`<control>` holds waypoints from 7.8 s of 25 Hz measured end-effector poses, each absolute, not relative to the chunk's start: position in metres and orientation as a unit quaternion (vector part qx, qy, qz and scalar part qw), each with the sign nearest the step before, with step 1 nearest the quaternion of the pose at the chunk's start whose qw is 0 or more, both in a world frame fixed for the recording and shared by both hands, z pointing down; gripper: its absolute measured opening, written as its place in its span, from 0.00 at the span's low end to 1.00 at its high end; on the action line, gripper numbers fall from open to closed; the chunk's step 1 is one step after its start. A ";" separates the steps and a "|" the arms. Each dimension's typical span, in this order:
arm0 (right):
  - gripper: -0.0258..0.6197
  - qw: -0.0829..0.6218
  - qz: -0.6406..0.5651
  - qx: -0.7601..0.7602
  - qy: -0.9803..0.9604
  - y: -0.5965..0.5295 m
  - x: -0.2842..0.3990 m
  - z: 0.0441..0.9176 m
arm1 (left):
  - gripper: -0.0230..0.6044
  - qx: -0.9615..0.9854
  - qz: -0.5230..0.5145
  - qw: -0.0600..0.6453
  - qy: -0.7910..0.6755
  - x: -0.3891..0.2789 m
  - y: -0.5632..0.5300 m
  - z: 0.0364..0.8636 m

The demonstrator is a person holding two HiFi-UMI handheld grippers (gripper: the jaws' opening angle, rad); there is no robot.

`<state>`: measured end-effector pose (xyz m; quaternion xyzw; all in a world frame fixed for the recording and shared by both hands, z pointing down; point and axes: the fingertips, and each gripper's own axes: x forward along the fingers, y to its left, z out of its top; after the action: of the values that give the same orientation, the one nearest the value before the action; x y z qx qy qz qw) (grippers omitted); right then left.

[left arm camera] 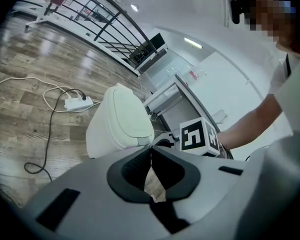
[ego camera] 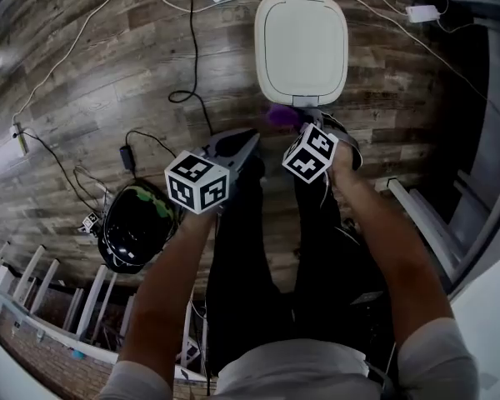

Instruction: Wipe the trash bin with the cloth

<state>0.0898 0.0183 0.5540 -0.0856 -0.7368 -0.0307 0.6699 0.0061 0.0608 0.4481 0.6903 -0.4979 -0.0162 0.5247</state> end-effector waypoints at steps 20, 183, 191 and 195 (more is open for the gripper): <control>0.19 0.658 0.034 -0.006 -0.752 -0.051 0.176 0.557 | 0.05 0.731 0.053 0.522 -0.436 0.089 -0.012 0.447; 0.19 0.166 0.852 0.266 -0.419 -0.296 0.040 0.747 | 0.04 0.864 0.401 0.305 0.019 0.039 -0.353 0.554; 0.19 0.173 0.855 0.281 -0.401 -0.265 0.072 0.755 | 0.04 0.859 0.404 0.312 0.033 0.059 -0.342 0.557; 0.19 0.170 0.857 0.285 -0.394 -0.248 0.087 0.758 | 0.04 0.856 0.411 0.310 0.050 0.075 -0.330 0.559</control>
<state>0.0870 -0.2482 0.7581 0.2855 -0.3940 0.8570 0.1698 0.0753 -0.3303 0.5588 0.8560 0.0502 0.4106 0.3102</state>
